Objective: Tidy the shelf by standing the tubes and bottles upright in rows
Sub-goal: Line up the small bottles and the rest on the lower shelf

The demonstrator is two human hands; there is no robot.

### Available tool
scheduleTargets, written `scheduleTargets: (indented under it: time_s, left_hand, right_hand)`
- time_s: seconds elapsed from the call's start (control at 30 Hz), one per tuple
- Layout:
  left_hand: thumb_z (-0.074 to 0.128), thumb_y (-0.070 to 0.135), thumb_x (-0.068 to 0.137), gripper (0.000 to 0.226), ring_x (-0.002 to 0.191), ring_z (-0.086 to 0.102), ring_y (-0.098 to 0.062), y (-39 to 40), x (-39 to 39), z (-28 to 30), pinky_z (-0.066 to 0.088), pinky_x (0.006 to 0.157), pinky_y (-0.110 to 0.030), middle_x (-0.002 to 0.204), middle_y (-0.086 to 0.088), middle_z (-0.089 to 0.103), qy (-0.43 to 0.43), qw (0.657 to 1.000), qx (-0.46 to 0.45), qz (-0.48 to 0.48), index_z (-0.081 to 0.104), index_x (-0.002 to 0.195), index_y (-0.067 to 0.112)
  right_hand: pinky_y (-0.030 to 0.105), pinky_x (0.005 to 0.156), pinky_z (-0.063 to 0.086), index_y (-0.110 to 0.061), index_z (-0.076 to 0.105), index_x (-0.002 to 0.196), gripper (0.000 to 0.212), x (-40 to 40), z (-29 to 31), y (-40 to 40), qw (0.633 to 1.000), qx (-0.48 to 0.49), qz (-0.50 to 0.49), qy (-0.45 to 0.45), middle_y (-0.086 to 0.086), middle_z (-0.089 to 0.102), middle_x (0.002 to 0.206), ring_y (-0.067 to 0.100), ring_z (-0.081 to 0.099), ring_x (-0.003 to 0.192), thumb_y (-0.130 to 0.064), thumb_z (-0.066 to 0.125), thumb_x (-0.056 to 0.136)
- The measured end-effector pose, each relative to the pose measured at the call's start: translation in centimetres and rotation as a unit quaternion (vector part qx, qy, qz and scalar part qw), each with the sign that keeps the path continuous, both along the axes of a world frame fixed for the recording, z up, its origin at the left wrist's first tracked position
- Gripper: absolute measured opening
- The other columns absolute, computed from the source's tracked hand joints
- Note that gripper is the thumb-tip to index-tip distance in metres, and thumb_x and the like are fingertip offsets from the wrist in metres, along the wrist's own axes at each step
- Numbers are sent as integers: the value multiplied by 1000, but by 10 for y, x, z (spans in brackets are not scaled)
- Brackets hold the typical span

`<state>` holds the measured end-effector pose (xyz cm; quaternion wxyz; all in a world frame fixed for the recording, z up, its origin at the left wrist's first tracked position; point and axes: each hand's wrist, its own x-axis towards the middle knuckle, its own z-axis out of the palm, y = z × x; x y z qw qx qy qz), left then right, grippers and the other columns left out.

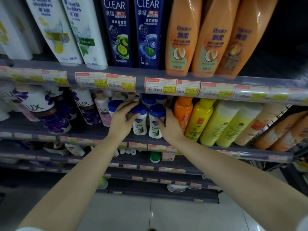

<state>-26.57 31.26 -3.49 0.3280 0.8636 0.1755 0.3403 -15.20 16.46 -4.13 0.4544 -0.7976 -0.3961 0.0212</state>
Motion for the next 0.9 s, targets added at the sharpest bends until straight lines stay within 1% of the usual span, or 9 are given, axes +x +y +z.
scheduleTargets:
  time_s: [0.07,0.13,0.27,0.33,0.5,0.6,0.63,0.73,0.9]
  left_hand:
    - [66,10,85,44,105,49,4,0,2,3,34,88,1,131,-5,52,16,1000,1,-10,56,128,12]
    - [66,11,84,44,111,50,-5,2,3,4,35,89,-1,131,-5,52,23,1000,-1,-18,56,127,12]
    - [66,13,85,44,114,52,-10,5,2,2,45,95,-23,130,1,51,25,999,-23,-35,56,128,14]
    - [66,13,85,44,108,54,-9,5,2,1,47,93,-26,127,4,52,21,998,-36,-37,56,128,15]
    - [66,16,85,43,97,56,-9,6,0,3,46,87,-18,122,9,51,35,998,-28,-33,56,127,15]
    - [65,17,85,42,93,55,-9,5,-2,2,46,85,-19,119,8,53,35,999,-21,-30,57,127,15]
    - [65,17,86,42,93,55,-8,4,-2,2,46,85,-18,119,7,54,34,999,-21,-30,57,126,15]
    - [65,14,85,41,100,53,-2,5,-4,4,42,85,-6,121,4,54,30,999,-23,-35,57,126,13]
    - [65,12,85,39,107,54,-6,4,-7,3,40,88,-5,124,-3,57,28,999,10,-40,59,123,12]
  right_hand:
    - [17,92,34,-2,45,130,43,1,1,0,1000,-7,9,0,16,57,126,29,54,116,-9,58,90]
    - [18,93,35,-3,44,130,43,2,1,0,1000,-8,10,5,15,56,127,28,53,117,-9,58,90]
    - [14,92,33,-3,43,130,43,2,0,-1,1000,-14,13,4,14,56,127,26,53,118,-9,57,91]
    - [11,89,31,-2,44,129,41,2,0,-1,1000,-17,17,2,15,56,126,27,53,117,-8,57,91]
    - [11,88,31,-3,44,129,41,0,-1,-2,1000,-15,19,7,15,57,125,26,54,115,-10,57,91]
    - [9,87,31,-2,46,126,39,-4,-2,-4,1000,-3,12,0,15,58,122,26,55,114,-8,59,89]
    - [8,86,30,-2,47,126,39,-5,-2,-5,1000,1,11,-2,15,59,121,26,55,113,-7,60,89]
    - [9,86,31,-2,47,126,41,-6,-3,-7,1000,2,13,-1,15,59,121,26,56,112,-9,61,88]
    - [18,90,38,-3,47,128,43,-4,1,-10,999,9,30,21,14,60,122,25,55,113,-12,62,88]
